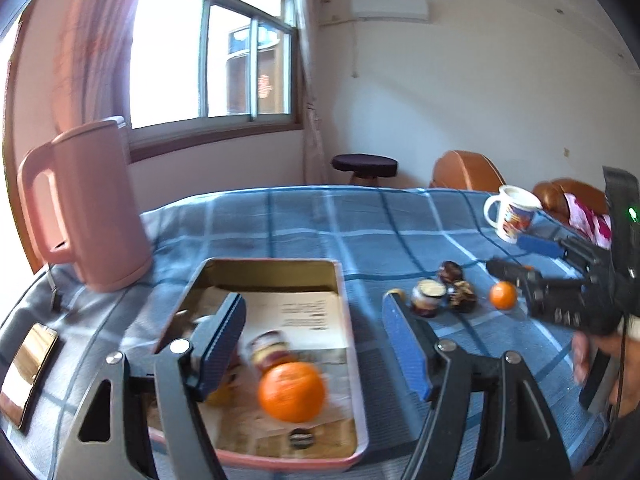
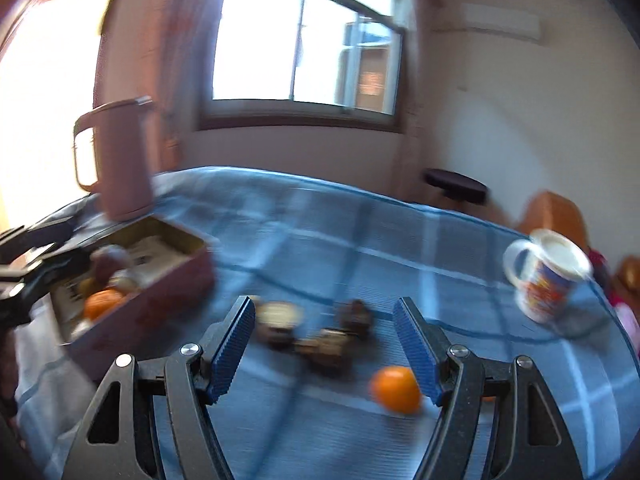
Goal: Organize fruits
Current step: 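Move the left tool to the round golden cake while the right tool approaches an orange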
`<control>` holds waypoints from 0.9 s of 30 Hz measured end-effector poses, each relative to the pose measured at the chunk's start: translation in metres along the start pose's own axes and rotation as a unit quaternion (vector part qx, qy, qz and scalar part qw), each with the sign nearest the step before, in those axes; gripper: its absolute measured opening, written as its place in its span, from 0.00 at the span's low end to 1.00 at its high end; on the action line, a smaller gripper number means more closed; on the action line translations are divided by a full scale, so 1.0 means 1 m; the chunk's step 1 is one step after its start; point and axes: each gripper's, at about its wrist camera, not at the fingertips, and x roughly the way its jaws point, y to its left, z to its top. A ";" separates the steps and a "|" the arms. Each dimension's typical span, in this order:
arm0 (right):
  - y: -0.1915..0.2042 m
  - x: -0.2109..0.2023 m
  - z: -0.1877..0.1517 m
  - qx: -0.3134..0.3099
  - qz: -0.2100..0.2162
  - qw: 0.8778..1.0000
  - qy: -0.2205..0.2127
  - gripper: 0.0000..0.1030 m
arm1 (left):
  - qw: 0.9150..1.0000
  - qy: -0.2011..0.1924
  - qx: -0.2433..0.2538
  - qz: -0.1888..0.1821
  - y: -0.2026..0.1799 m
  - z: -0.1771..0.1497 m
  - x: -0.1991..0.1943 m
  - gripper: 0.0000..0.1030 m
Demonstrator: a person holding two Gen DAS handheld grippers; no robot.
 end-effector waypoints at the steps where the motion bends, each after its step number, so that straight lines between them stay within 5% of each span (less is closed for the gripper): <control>1: -0.011 0.001 -0.001 0.012 -0.012 1.000 0.003 0.71 | 1.000 0.002 0.009 -0.004 -0.009 0.002 0.005 0.71; 7: -0.056 0.008 -0.015 0.066 -0.040 0.996 0.032 0.71 | 0.999 0.029 0.034 -0.031 -0.051 0.009 0.034 0.71; 16: -0.055 0.034 -0.023 0.057 0.004 0.993 0.100 0.70 | 0.993 0.095 0.055 -0.037 -0.085 0.011 0.088 0.71; 21: -0.050 0.048 -0.028 0.042 0.022 0.989 0.141 0.55 | 0.991 0.120 0.049 -0.040 -0.086 0.012 0.106 0.70; 27: -0.046 0.064 -0.033 0.037 0.041 0.981 0.184 0.51 | 0.987 0.139 0.058 -0.055 -0.095 0.010 0.118 0.68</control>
